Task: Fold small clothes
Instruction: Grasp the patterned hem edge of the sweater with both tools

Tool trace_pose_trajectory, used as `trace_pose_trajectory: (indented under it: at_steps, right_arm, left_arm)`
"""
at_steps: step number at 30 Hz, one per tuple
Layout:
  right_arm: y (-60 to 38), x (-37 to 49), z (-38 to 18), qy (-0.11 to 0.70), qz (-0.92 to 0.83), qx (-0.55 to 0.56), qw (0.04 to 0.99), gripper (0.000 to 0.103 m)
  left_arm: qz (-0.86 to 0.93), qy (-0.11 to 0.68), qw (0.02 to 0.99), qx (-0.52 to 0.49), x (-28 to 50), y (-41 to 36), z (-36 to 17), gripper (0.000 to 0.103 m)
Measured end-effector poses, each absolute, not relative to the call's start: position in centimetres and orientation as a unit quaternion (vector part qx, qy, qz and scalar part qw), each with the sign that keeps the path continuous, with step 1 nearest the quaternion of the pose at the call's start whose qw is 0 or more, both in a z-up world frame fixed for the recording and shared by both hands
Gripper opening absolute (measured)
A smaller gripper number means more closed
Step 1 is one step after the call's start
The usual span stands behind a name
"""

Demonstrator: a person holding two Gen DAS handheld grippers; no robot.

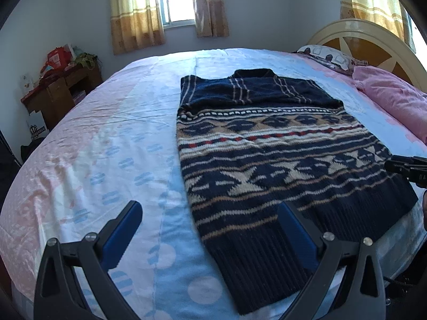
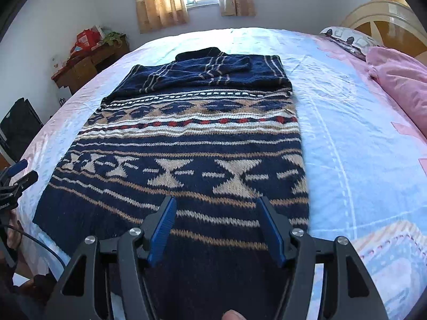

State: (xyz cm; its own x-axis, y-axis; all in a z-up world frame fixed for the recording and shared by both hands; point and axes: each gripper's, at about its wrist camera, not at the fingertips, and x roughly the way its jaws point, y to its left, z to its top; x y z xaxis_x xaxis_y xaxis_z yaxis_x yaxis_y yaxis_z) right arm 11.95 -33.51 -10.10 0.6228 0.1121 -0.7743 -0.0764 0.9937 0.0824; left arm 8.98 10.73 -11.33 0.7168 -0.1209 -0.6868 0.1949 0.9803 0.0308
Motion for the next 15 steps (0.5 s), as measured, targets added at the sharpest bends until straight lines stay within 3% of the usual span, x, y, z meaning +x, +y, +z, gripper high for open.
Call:
trace_pose_trajectory:
  at_steps: [15]
  right_arm:
    - [-35.4,8.2,-10.0,0.431,0.032,0.020,0.902,0.063]
  left_arm:
    - [-0.105,0.414,0.903,0.046,7.0,9.9,-14.2,0.103]
